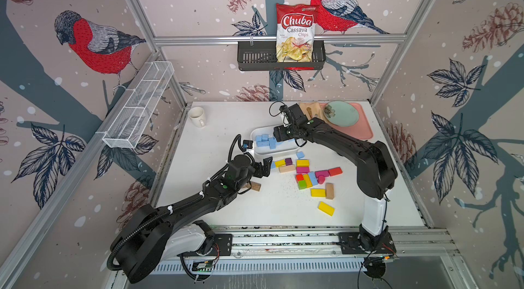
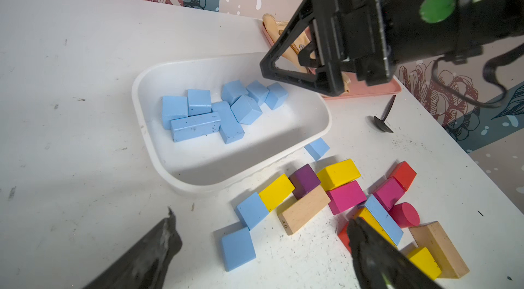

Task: Pick out the blue building blocks
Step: Place the building block in the storage box, then adjust the building block in the storage box.

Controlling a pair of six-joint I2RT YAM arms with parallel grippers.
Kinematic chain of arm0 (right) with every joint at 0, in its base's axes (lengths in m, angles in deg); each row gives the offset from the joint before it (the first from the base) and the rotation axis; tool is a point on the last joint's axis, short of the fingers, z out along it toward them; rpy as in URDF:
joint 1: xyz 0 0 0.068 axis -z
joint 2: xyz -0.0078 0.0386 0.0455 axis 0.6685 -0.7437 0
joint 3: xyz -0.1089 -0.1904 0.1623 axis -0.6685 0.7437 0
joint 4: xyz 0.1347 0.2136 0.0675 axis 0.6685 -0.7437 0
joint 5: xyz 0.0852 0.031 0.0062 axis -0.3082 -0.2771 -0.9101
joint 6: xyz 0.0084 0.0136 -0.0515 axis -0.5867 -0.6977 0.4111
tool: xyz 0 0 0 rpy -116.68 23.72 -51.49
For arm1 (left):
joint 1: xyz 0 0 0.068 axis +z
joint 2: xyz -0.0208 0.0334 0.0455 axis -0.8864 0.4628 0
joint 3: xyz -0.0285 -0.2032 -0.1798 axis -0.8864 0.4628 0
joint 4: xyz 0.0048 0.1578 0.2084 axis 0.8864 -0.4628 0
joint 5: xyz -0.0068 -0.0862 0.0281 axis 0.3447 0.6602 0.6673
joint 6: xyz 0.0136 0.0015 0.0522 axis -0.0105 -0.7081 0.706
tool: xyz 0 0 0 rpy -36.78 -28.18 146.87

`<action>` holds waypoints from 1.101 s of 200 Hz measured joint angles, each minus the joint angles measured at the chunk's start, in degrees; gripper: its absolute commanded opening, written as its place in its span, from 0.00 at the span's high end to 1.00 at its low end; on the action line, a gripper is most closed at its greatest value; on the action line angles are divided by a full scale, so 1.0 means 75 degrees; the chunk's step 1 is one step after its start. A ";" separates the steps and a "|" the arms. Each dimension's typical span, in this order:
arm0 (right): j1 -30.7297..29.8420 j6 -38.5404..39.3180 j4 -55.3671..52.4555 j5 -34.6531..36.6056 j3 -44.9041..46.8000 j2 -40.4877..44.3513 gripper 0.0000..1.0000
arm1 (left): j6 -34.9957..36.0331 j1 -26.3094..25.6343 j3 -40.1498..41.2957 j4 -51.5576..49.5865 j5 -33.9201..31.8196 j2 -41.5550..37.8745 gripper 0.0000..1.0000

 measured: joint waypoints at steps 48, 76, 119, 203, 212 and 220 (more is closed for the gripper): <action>0.0035 -0.0044 0.0079 0.0379 0.0554 0.0399 0.01 | -0.0003 0.0000 0.0000 0.0000 0.0006 0.0041 0.04; -0.0009 -0.0140 -0.0079 0.0810 0.0221 -0.0166 0.01 | -0.0003 0.0000 0.0000 0.0000 0.0006 0.0047 0.04; -0.0300 -0.0134 -0.0545 0.1661 -0.0833 -0.1285 0.00 | -0.0003 0.0000 0.0023 -0.0003 -0.0029 -0.0052 0.03; -0.0603 -0.0058 -0.1355 0.2914 -0.2052 -0.2518 0.01 | -0.0006 0.0000 0.0108 -0.0003 -0.0169 -0.0082 0.04; -0.0627 0.0038 -0.1416 0.3048 -0.2122 -0.2602 0.00 | -0.0006 0.0000 0.0108 -0.0003 -0.0172 -0.0082 0.04; -0.0653 0.0041 -0.1495 0.3159 -0.2177 -0.2672 0.01 | -0.0006 0.0000 0.0111 -0.0003 -0.0172 -0.0082 0.04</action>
